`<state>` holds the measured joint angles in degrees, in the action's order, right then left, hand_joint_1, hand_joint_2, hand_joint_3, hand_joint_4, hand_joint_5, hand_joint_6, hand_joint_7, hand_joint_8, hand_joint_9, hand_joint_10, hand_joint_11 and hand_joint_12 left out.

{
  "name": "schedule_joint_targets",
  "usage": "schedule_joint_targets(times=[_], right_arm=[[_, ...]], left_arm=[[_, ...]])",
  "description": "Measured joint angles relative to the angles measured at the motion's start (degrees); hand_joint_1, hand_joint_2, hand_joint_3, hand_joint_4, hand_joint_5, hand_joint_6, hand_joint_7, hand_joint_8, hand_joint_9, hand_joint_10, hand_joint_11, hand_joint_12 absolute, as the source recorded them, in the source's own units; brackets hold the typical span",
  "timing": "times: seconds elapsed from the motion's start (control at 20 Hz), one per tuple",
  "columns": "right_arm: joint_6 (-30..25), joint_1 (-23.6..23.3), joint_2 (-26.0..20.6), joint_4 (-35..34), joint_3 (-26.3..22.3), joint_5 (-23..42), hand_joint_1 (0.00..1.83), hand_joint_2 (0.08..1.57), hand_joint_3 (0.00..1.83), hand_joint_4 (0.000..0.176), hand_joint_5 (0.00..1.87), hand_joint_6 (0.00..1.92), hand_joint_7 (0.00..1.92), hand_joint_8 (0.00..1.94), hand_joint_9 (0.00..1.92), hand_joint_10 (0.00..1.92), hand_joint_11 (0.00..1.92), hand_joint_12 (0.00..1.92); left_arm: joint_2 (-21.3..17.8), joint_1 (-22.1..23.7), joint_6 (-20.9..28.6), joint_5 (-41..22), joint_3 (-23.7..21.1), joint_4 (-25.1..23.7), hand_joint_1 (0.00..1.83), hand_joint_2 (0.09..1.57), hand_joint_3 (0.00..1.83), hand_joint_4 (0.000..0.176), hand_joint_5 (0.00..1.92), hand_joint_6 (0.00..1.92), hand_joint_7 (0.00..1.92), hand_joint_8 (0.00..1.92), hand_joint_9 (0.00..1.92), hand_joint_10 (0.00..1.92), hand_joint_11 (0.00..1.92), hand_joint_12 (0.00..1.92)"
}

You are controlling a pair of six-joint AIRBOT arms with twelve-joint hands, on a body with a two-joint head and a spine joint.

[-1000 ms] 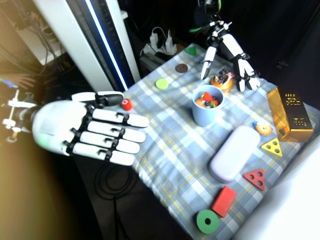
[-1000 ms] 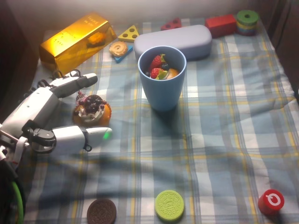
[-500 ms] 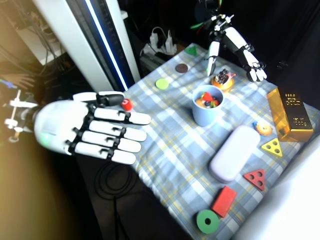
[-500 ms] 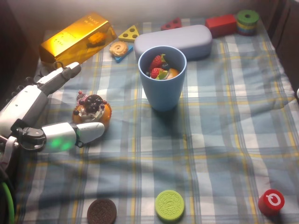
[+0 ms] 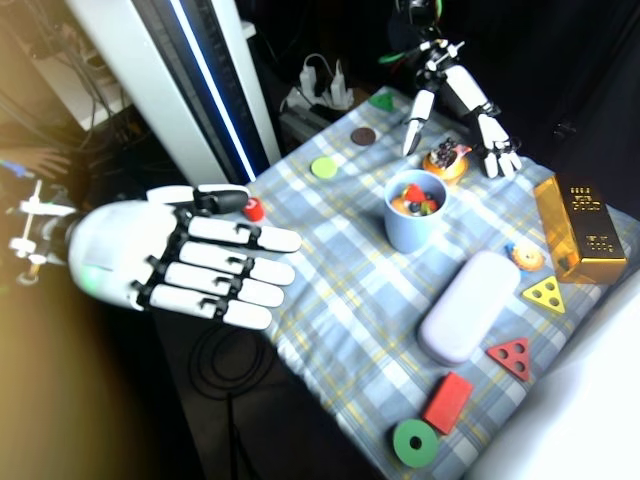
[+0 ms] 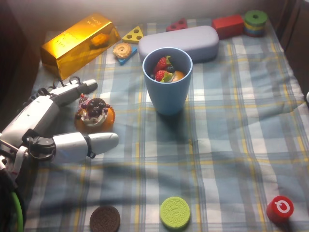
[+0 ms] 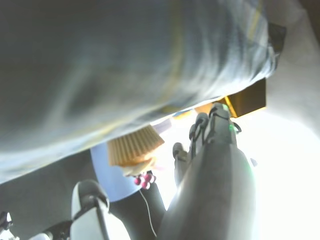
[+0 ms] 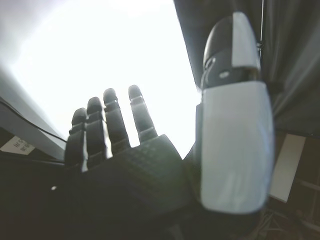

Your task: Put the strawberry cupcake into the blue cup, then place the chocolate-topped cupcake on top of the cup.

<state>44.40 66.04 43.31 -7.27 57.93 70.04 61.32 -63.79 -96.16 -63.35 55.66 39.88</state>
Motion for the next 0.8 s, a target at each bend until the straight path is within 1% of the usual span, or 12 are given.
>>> schedule_joint_targets(times=[0.05, 0.2, 0.25, 0.3, 0.35, 0.45, 0.5, 0.55, 0.6, 0.65, 0.75, 0.8], right_arm=[[0.00, 0.00, 0.00, 0.00, -0.02, -0.04, 0.26, 0.93, 0.00, 0.036, 0.00, 0.00, 0.13, 0.01, 0.04, 0.01, 0.00, 0.00], [0.00, 0.00, 0.04, 0.00, 0.00, -0.02, 0.25, 0.93, 0.00, 0.038, 0.00, 0.00, 0.12, 0.00, 0.03, 0.00, 0.00, 0.00], [0.00, 0.00, 0.07, 0.00, 0.00, -0.04, 0.25, 0.92, 0.00, 0.046, 0.00, 0.00, 0.12, 0.00, 0.03, 0.00, 0.00, 0.00], [0.00, 0.00, 0.07, 0.02, 0.00, -0.02, 0.24, 0.92, 0.00, 0.046, 0.00, 0.00, 0.12, 0.00, 0.05, 0.01, 0.00, 0.00], [0.00, 0.00, 0.07, -0.04, 0.00, -0.02, 0.26, 0.92, 0.00, 0.022, 0.02, 0.00, 0.18, 0.01, 0.10, 0.02, 0.00, 0.00], [0.00, 0.00, 0.13, -0.02, 0.00, -0.02, 0.26, 0.93, 0.00, 0.048, 0.00, 0.00, 0.14, 0.00, 0.05, 0.00, 0.00, 0.00], [0.00, 0.00, 0.13, -0.02, -0.02, -0.04, 0.28, 0.93, 0.00, 0.036, 0.01, 0.00, 0.14, 0.00, 0.05, 0.00, 0.00, 0.00], [-0.02, 0.28, 0.13, -0.02, -0.02, 0.11, 0.28, 0.93, 0.00, 0.024, 0.01, 0.00, 0.15, 0.01, 0.05, 0.00, 0.00, 0.00], [0.00, 0.35, 0.13, 0.00, 0.00, 0.02, 0.27, 0.92, 0.00, 0.017, 0.01, 0.00, 0.16, 0.01, 0.07, 0.01, 0.00, 0.00], [0.00, 0.37, 0.17, -0.02, -0.02, -0.07, 0.30, 0.93, 0.00, 0.018, 0.01, 0.00, 0.17, 0.01, 0.08, 0.01, 0.00, 0.00], [0.00, 0.44, 0.17, 0.00, -0.02, -0.02, 0.29, 0.93, 0.00, 0.047, 0.00, 0.00, 0.13, 0.00, 0.06, 0.00, 0.00, 0.00], [0.00, 0.63, 0.17, -0.04, -0.02, 0.00, 0.29, 0.93, 0.00, 0.037, 0.00, 0.00, 0.13, 0.00, 0.06, 0.00, 0.00, 0.00]], left_arm=[[0.00, 0.00, 0.00, -0.02, 0.04, 0.13, 0.80, 0.73, 0.00, 0.114, 0.53, 0.02, 0.17, 0.01, 0.14, 0.01, 0.00, 0.00], [0.00, 0.00, 0.00, -0.11, 0.04, 0.55, 0.83, 0.75, 0.01, 0.162, 0.55, 0.02, 0.17, 0.00, 0.15, 0.01, 0.00, 0.00], [0.00, 0.00, 0.00, -0.09, 0.24, 0.52, 0.85, 0.76, 0.01, 0.153, 0.56, 0.02, 0.16, 0.00, 0.14, 0.00, 0.00, 0.00], [0.00, 0.00, 0.00, -0.15, 0.24, 0.68, 0.86, 0.76, 0.01, 0.157, 0.56, 0.01, 0.16, 0.00, 0.13, 0.00, 0.00, 0.00], [0.00, 0.00, -0.02, -0.15, 0.28, 0.90, 0.89, 0.76, 0.01, 0.158, 0.56, 0.01, 0.16, 0.00, 0.14, 0.01, 0.00, 0.00], [0.00, 0.00, 0.00, -0.13, 0.28, 1.05, 0.90, 0.77, 0.01, 0.173, 0.57, 0.01, 0.16, 0.00, 0.12, 0.00, 0.00, 0.00], [0.00, 0.00, 0.00, -0.13, 0.28, 1.03, 0.91, 0.78, 0.00, 0.155, 0.65, 0.01, 0.18, 0.00, 0.13, 0.00, 0.00, 0.00], [0.00, 0.00, 0.00, -0.13, 0.28, 0.98, 0.92, 0.79, 0.00, 0.162, 0.71, 0.01, 0.20, 0.00, 0.14, 0.00, 0.00, 0.00], [0.00, 0.00, 0.00, -0.15, 0.28, 0.98, 0.95, 0.79, 0.00, 0.150, 0.77, 0.02, 0.22, 0.01, 0.15, 0.00, 0.00, 0.00], [0.00, 0.00, 0.02, -0.17, 0.28, 1.05, 0.94, 0.81, 0.00, 0.161, 0.82, 0.01, 0.23, 0.00, 0.15, 0.00, 0.00, 0.00], [0.00, 0.00, 0.00, -0.55, 0.28, 1.01, 0.95, 0.83, 0.00, 0.173, 0.91, 0.01, 0.24, 0.00, 0.14, 0.00, 0.00, 0.00], [-0.04, 0.00, 0.02, -0.55, 0.28, 1.03, 0.94, 0.84, 0.00, 0.175, 0.94, 0.02, 0.25, 0.00, 0.15, 0.00, 0.00, 0.00]])
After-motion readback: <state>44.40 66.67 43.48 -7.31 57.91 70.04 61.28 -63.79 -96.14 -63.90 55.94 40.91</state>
